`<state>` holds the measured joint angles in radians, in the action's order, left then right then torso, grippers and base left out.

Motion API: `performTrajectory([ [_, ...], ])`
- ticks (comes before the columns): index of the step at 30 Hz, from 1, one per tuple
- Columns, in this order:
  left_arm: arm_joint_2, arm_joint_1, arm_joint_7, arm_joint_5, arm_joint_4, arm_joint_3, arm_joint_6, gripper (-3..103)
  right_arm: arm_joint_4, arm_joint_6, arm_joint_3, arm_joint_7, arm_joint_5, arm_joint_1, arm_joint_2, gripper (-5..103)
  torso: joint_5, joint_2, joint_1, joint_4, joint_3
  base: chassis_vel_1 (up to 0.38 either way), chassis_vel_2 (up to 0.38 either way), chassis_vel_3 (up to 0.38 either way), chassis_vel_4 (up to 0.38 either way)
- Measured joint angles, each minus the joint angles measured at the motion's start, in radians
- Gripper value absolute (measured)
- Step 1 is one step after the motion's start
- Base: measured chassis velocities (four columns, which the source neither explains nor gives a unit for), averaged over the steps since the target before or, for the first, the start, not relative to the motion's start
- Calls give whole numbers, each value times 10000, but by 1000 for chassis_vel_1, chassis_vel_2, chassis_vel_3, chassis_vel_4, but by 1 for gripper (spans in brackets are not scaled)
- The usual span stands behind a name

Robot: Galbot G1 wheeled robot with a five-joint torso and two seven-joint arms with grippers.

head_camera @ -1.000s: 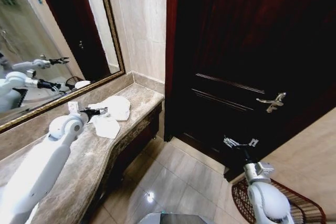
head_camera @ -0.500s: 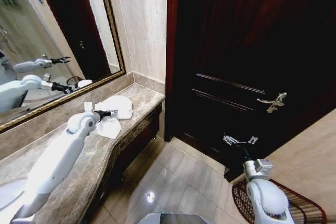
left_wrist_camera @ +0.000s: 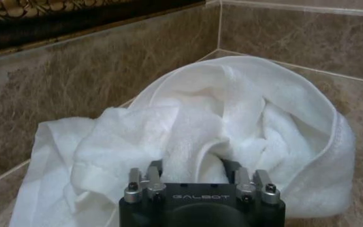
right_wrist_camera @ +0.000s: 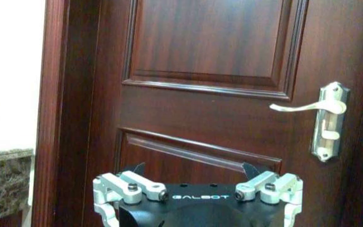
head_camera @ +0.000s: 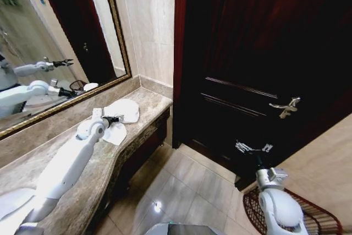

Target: Discard the used towel into the hamper.

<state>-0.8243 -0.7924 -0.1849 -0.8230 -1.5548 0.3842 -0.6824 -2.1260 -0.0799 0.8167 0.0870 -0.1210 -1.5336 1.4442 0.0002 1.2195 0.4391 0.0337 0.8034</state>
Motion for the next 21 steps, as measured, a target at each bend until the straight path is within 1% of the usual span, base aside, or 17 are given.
performTrajectory([
  [1, 0, 1, 26, 1, 46, 0, 42, 54, -6, 0, 0, 0, 5, 3, 3, 100, 0, 0, 0, 0, 0, 0, 0, 0, 0],
  [2, 0, 1, 26, 1, 46, 0, 42, 54, -6, 0, 0, 0, 5, 3, 3, 100, 0, 0, 0, 0, 0, 0, 0, 0, 0],
  [4, -15, 8, 41, 18, 142, 0, 164, 43, -27, 0, 4, -17, 6, -8, -3, 100, -1, 0, 0, 1, 0, 0, 0, 0, 0],
  [6, -35, 14, 44, 20, 176, 0, 190, 43, -32, 0, 10, -32, 4, -15, -16, 100, -2, 0, 0, 1, 0, 0, 0, 0, 0],
  [7, -62, 16, 50, 20, 196, 4, 200, 38, -37, 0, 22, -49, 0, -20, -42, 100, -2, 0, 0, 0, 0, 0, 0, 0, 0],
  [8, -111, 16, 78, 20, 213, 32, 201, 27, -39, 0, 27, -109, -19, -12, -106, 100, -1, 0, 0, 0, 0, 0, 0, 0, 0],
  [9, -111, 16, 78, 20, 213, 32, 201, 27, -39, 0, 27, -109, -19, -12, -106, 100, -1, 0, 0, 0, 0, 0, 0, 0, 0],
  [10, -148, 16, 93, 21, 222, 52, 201, 22, -39, 0, 26, -150, -35, 9, -160, 100, -1, 0, 0, 1, 0, 0, 0, 0, 0],
  [12, -193, 16, 99, 21, 224, 71, 222, 22, -39, -20, 25, -178, -52, 54, -229, 100, -1, 0, 0, 2, 0, 0, 0, 0, 0],
  [14, -240, -30, 185, 19, 174, 133, 363, 15, -78, -100, 19, -222, -85, 124, -302, 100, -2, 0, 0, 3, 1, 0, 0, 0, 0],
  [15, -251, -121, 386, 27, 108, 183, 703, 12, -144, -155, 2, -265, -127, 171, -340, 100, -4, 0, 0, 1, 1, 0, 0, 0, 0],
  [16, -255, -238, 585, 139, 51, 227, 1239, 10, -182, -185, -6, -285, -154, 192, -368, 100, -7, 0, 0, 1, 1, 0, 0, 0, 0],
  [17, -255, -238, 585, 139, 51, 227, 1239, 10, -182, -185, -6, -285, -154, 192, -368, 100, -7, 0, 0, 1, 1, 0, 0, 0, 0],
  [18, -266, -350, 713, 351, -4, 282, 1820, 10, -212, -198, -7, -291, -168, 199, -391, 100, -6, 0, 0, 0, 1, 0, 0, 0, 0],
  [19, -277, -415, 786, 514, -40, 331, 2156, 10, -226, -201, -8, -292, -174, 199, -406, 100, -6, 0, 0, 1, 1, 0, 0, 0, 0],
  [21, -331, -775, 1010, 1139, -349, 637, 3263, 10, -279, -205, 1, -296, -223, 185, -471, 100, -5, 0, 0, 1, 1, 0, 0, 0, 0],
])
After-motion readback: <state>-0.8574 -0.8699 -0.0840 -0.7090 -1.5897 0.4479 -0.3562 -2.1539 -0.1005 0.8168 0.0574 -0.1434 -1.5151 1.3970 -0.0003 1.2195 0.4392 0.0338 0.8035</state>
